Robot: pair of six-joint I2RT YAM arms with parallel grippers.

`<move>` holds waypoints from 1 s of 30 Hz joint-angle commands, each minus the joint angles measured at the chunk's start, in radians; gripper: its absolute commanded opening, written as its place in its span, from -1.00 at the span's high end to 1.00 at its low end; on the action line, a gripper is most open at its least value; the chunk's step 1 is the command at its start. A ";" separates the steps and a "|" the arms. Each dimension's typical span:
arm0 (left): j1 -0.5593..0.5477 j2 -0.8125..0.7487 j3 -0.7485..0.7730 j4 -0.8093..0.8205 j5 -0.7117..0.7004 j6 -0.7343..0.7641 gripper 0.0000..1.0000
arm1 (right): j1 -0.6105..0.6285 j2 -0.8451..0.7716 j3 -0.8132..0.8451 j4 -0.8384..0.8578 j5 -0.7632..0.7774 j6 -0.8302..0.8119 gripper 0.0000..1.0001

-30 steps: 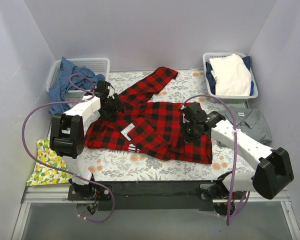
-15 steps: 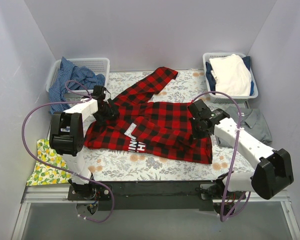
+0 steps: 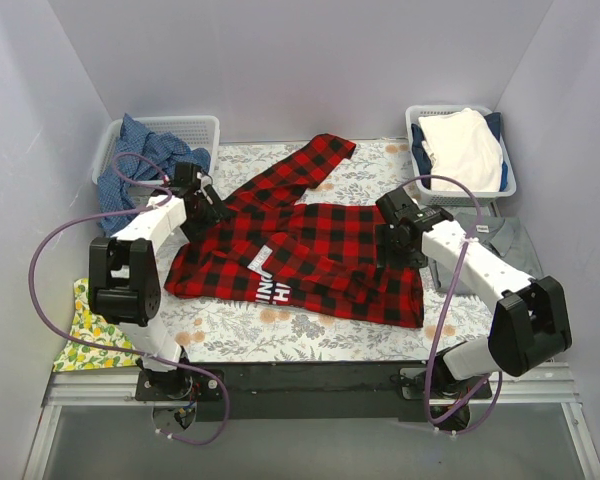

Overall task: Fold and stack the long sleeve shirts
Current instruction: Fold the shirt

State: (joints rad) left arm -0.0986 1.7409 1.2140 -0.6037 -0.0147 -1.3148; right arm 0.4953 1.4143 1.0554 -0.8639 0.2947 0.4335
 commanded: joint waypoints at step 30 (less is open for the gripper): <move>0.007 -0.087 -0.067 -0.001 0.052 0.023 -0.47 | 0.083 0.100 -0.117 0.157 -0.381 -0.257 0.20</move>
State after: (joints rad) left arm -0.0944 1.6627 1.1381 -0.6128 0.0387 -1.2980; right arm 0.5762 1.5005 0.9489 -0.7227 -0.1467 0.1802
